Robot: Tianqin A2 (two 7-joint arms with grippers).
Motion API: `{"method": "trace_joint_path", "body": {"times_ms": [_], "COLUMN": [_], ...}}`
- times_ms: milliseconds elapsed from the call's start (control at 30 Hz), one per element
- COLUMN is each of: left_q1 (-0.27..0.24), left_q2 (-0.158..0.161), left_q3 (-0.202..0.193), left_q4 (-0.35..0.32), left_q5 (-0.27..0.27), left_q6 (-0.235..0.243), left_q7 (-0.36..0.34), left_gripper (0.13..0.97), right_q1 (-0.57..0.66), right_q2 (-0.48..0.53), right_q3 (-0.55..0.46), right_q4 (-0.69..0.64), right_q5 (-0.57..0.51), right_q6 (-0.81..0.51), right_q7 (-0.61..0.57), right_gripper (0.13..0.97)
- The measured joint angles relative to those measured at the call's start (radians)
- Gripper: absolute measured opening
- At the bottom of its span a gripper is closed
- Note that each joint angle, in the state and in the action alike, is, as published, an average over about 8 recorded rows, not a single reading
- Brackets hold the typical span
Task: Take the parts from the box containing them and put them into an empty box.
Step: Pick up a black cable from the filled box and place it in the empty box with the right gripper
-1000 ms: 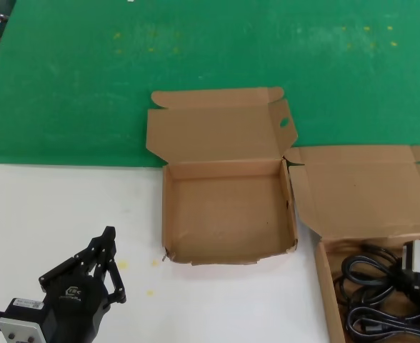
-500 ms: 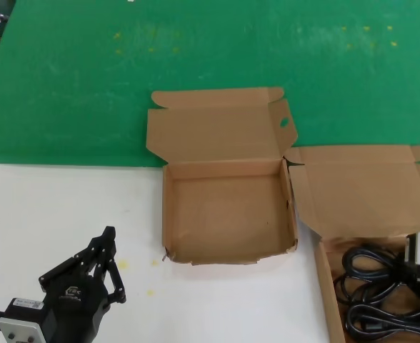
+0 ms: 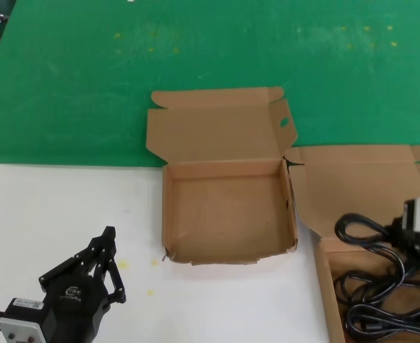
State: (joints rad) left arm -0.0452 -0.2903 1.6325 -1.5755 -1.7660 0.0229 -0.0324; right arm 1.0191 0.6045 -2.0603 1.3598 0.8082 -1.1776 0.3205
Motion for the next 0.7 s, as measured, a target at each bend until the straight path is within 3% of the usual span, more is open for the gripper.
{"method": "trace_joint_path", "body": {"times_ms": [367, 700], "left_q1": [0.000, 0.000], "left_q2": [0.000, 0.000], "left_q3": [0.000, 0.000], "left_q4": [0.000, 0.000], "left_q5": [0.000, 0.000], "left_q6": [0.000, 0.000], "left_q7": [0.000, 0.000], "left_gripper": [0.132, 0.132], "right_q1": [0.126, 0.246], "right_q2": [-0.101, -0.270], "right_q3": [-0.029, -0.078], "right_q4": [-0.046, -0.211], "right_q5": [-0.023, -0.047], "right_q6": [0.006, 0.101], "right_q7": [-0.009, -0.064], "right_gripper": [0.202, 0.202]}}
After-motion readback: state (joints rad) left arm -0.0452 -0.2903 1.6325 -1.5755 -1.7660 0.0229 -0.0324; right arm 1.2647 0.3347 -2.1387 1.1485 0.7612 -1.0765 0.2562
